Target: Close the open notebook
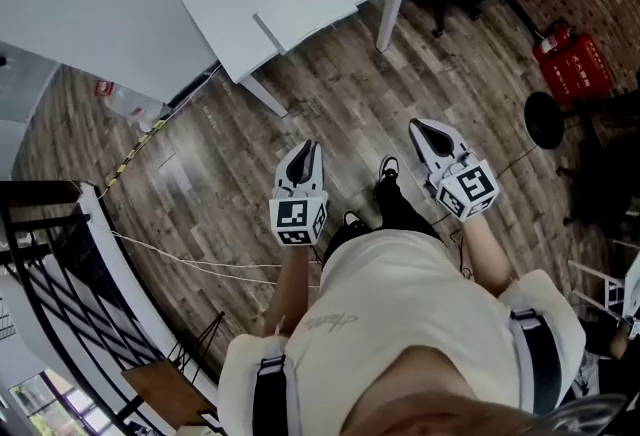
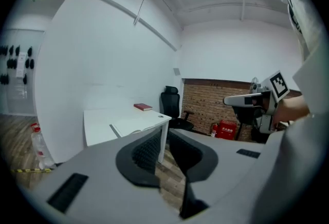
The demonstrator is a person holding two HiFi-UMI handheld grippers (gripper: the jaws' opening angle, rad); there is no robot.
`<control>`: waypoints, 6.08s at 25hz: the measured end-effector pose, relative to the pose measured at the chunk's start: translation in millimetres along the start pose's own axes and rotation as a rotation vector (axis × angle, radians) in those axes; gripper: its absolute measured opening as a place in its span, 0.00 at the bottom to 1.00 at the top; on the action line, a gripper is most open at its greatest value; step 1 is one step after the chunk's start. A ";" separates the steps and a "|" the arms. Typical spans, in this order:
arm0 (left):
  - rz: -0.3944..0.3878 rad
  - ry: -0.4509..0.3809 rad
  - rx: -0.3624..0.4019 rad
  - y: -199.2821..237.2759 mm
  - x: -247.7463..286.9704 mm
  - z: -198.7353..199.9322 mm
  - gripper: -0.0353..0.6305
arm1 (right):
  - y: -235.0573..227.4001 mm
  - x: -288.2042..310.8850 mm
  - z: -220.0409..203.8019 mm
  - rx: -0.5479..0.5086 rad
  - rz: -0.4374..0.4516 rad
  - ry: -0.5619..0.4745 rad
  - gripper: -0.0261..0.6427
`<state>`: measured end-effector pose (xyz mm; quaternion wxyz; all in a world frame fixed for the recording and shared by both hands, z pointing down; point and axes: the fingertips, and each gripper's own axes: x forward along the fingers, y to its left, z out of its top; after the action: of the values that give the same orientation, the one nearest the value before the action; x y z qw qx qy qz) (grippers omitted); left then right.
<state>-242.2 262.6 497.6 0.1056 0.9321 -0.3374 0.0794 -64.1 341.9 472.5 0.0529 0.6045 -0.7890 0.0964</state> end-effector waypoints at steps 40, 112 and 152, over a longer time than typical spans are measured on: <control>0.154 0.065 -0.055 47.8 229.5 57.2 0.33 | -204.2 145.0 13.8 0.017 0.210 -0.001 0.05; 0.570 0.179 -0.327 309.9 338.6 38.1 0.33 | -244.9 528.4 109.7 -0.150 0.657 0.087 0.05; 0.384 0.281 -1.006 289.3 341.8 -157.1 0.11 | -257.5 505.8 74.6 -0.095 0.513 0.196 0.05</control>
<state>-181.3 -124.3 765.5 0.5653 0.6689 -0.4802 0.0498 53.2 -216.1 523.6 0.1314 0.3693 -0.9111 0.1275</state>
